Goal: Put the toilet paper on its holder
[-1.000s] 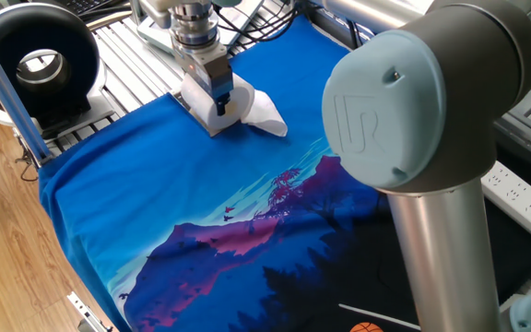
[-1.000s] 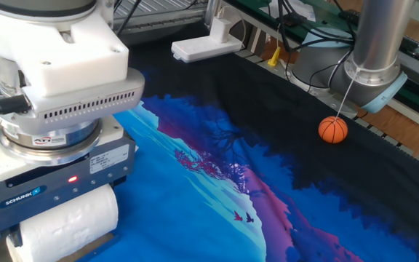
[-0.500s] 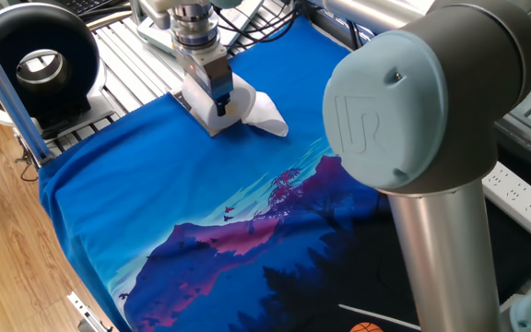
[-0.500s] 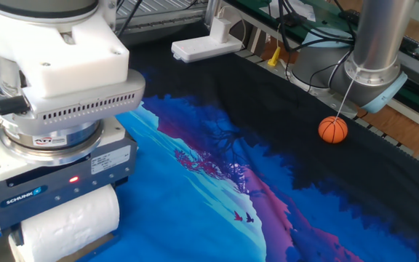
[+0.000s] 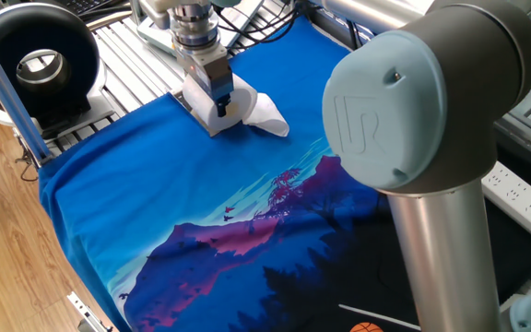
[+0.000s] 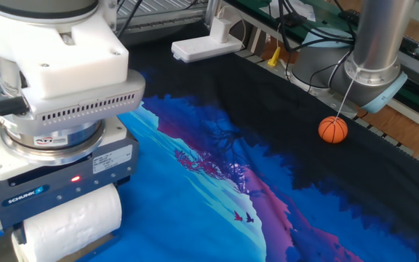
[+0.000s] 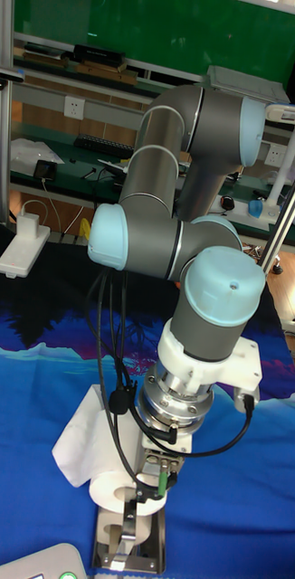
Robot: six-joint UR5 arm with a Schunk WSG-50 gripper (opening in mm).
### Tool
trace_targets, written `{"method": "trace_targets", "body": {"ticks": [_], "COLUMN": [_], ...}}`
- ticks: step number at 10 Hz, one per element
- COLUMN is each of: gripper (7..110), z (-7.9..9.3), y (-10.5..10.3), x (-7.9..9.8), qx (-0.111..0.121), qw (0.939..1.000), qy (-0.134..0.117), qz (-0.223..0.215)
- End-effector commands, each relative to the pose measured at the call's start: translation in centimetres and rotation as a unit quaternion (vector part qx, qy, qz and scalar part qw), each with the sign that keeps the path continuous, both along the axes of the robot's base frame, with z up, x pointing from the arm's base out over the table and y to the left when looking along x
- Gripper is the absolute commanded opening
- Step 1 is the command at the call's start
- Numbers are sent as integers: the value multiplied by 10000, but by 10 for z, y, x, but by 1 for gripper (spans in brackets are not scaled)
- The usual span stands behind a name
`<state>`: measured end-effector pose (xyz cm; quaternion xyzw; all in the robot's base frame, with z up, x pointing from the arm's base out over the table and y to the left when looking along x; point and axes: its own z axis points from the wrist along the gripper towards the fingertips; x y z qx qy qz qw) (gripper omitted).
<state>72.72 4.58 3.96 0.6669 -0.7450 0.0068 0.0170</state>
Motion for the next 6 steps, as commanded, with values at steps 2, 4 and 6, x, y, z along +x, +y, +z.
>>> {"method": "trace_targets", "body": {"ticks": [2,4,6], "gripper": [7,7,7], "z": [1,1,1], "y": [3,5,6], "x": [6,9,11], "qx": [91,116,147], "qw": [9997,9995,9993], "qy": [-112,-189,-212], "qz": [-209,-246,-254]}}
